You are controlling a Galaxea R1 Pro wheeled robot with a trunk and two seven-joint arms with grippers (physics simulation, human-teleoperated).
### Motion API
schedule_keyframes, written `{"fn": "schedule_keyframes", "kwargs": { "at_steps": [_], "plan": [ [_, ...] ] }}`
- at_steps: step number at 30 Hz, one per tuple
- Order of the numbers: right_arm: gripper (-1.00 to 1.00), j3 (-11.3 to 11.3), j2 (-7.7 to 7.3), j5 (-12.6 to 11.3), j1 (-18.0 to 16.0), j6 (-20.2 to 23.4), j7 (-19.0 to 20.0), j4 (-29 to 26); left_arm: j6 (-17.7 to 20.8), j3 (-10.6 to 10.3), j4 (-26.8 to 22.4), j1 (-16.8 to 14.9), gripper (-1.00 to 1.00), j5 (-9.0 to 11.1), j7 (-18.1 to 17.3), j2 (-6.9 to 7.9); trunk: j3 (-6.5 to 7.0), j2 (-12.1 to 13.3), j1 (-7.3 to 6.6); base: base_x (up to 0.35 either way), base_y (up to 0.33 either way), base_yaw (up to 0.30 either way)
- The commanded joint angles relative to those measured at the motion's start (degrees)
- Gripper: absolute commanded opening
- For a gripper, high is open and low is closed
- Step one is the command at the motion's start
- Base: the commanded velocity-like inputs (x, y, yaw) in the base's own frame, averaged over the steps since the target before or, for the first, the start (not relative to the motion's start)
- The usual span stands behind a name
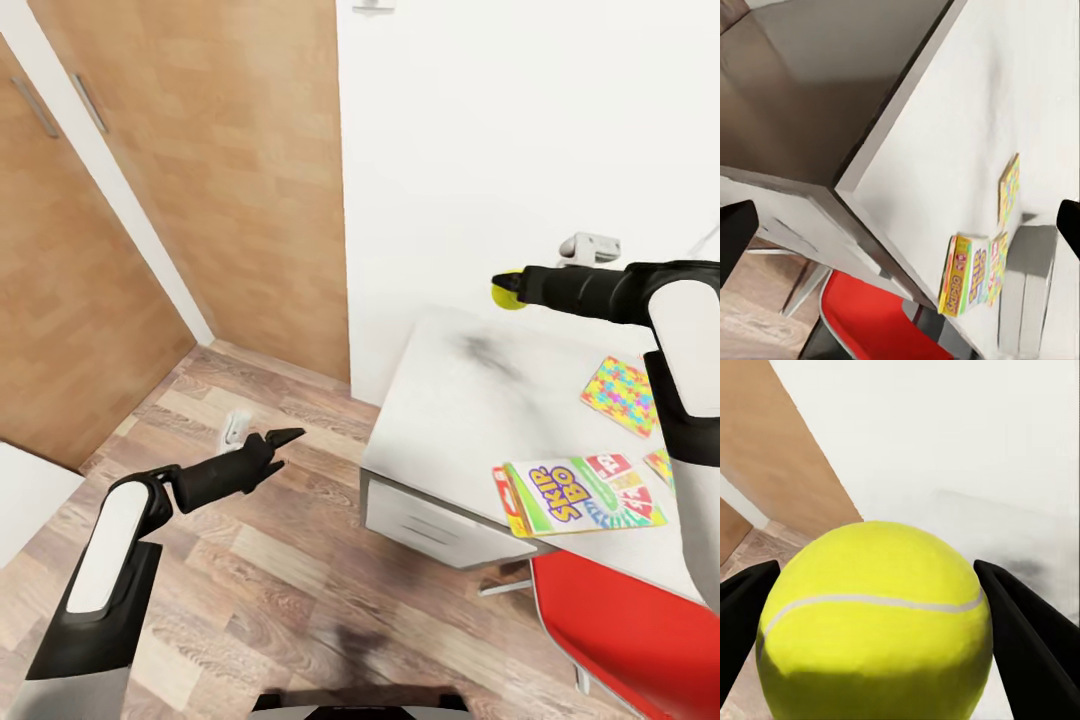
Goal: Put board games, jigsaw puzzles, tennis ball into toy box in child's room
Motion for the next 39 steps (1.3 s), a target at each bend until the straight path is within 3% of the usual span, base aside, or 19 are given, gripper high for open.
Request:
{"fn": "schedule_keyframes", "kwargs": {
  "at_steps": [1, 3, 4, 7, 8, 11, 12, 16, 24, 32, 39],
  "plan": [
    [-1.0, -0.5, -0.59, -0.8, -0.4, 0.1, 0.3, 0.0, 0.3, 0.0, -0.1, 0.0, 1.0, 0.8, -0.8, 0.09, -0.09, -0.1, 0.03, 0.0, 0.0, -0.242],
    [-1.0, -1.6, -1.83, -1.6, -0.7, 0.1, 2.3, 0.0, 0.7, 0.0, -0.1, 0.1, 1.0, 1.4, -4.4, 0.27, -0.09, -0.1, 0.03, 0.0, 0.0, -0.253],
    [-1.0, -1.6, -1.83, -1.6, -0.7, 0.1, 2.3, 0.0, 0.7, 0.0, -0.1, 0.1, 1.0, 1.4, -4.4, 0.27, -0.09, -0.1, 0.03, 0.0, 0.0, -0.256],
    [-1.0, -3.7, -3.99, -3.1, -1.0, 0.1, 5.7, -0.1, 1.5, 0.2, -0.1, 0.4, 1.0, 2.4, -11.4, 0.56, -0.07, -0.1, 0.03, 0.0, 0.0, -0.264],
    [-1.0, -3.7, -3.99, -3.1, -1.0, 0.1, 5.7, -0.1, 1.5, 0.2, -0.1, 0.4, 1.0, 2.4, -11.4, 0.56, -0.07, -0.1, 0.03, 0.0, 0.0, -0.267],
    [-1.0, -6.1, -6.42, -4.6, -0.9, 0.1, 9.1, -0.1, 2.0, 0.4, -0.1, 0.6, 1.0, 3.0, -18.7, 0.93, -0.03, -0.1, 0.03, 0.0, 0.0, -0.272],
    [-1.0, -6.1, -6.42, -4.6, -0.9, 0.1, 9.1, -0.1, 2.0, 0.4, -0.1, 0.6, 1.0, 3.0, -18.7, 0.93, -0.02, -0.1, 0.03, 0.0, 0.0, -0.273],
    [-1.0, -8.0, -9.18, -5.7, -0.8, 0.1, 12.5, -0.1, 2.4, 0.4, -0.1, 0.9, 1.0, 3.3, -25.5, 1.37, 0.05, -0.1, 0.03, 0.0, 0.0, -0.276],
    [-1.0, -9.0, -11.12, -6.2, 0.5, 0.1, 14.5, -0.1, 2.6, 0.0, -0.1, 1.0, 1.0, 3.5, -29.8, 1.48, 0.2, -0.1, 0.03, 0.0, 0.0, -0.278],
    [-1.0, -9.3, -11.58, -6.4, 3.5, 0.1, 15.3, -0.1, 2.6, -0.6, -0.1, 0.9, 1.0, 3.6, -33.4, 1.44, 0.36, -0.1, 0.03, 0.0, 0.0, -0.279],
    [-1.0, -9.5, -11.73, -6.4, 4.7, 0.1, 15.6, -0.1, 2.6, -3.5, -0.1, 0.1, 1.0, 3.6, -34.9, 1.33, 0.51, -0.1, 0.03, 0.0, 0.0, -0.279]
  ]
}}
